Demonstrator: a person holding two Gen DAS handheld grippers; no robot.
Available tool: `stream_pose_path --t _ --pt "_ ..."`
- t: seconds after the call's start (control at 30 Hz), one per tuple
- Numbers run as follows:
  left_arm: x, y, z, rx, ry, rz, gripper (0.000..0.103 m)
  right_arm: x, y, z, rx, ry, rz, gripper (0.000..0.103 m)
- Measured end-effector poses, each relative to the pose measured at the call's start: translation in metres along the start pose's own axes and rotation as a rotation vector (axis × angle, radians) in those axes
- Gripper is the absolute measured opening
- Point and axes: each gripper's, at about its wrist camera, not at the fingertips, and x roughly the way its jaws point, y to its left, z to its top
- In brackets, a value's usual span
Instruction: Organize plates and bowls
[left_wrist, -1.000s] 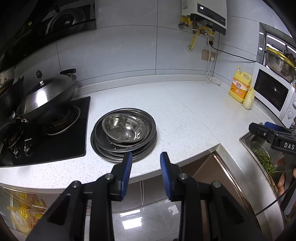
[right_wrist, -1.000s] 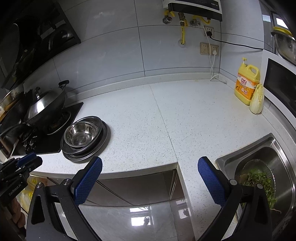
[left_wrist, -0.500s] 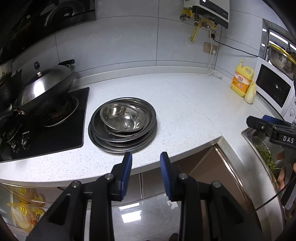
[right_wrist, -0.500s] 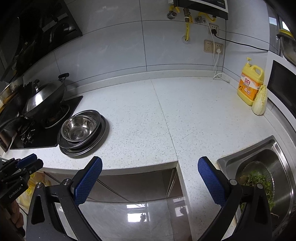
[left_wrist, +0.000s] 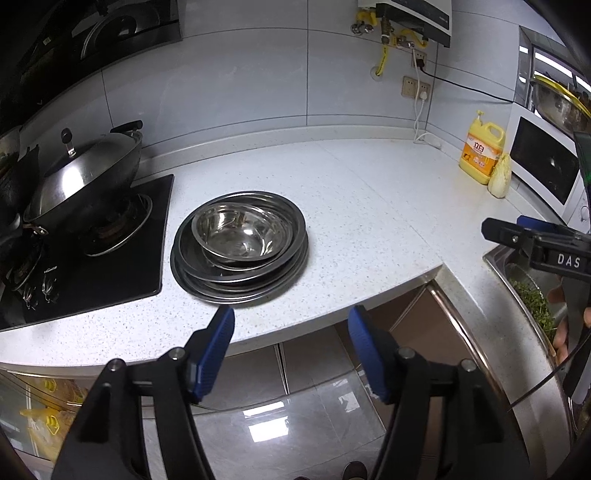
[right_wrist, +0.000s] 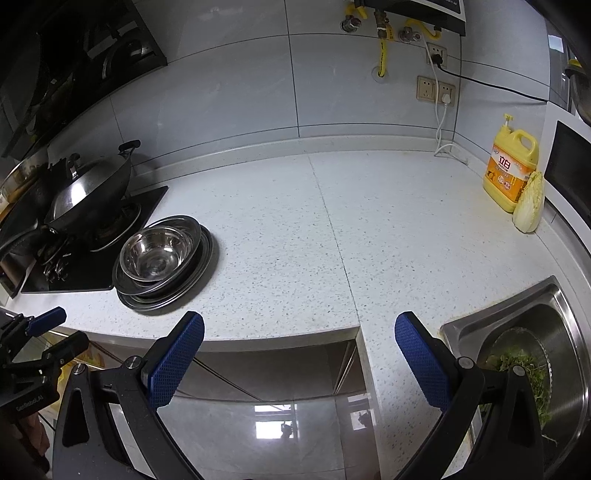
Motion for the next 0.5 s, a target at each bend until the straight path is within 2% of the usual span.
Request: stream_pose_path --t 0.5 --pt "-0.001 -0.009 -0.003 0.027 -0.005 0.032 0.063 0.014 -0.002 0.004 -0.029 0.021 0.027 0.102"
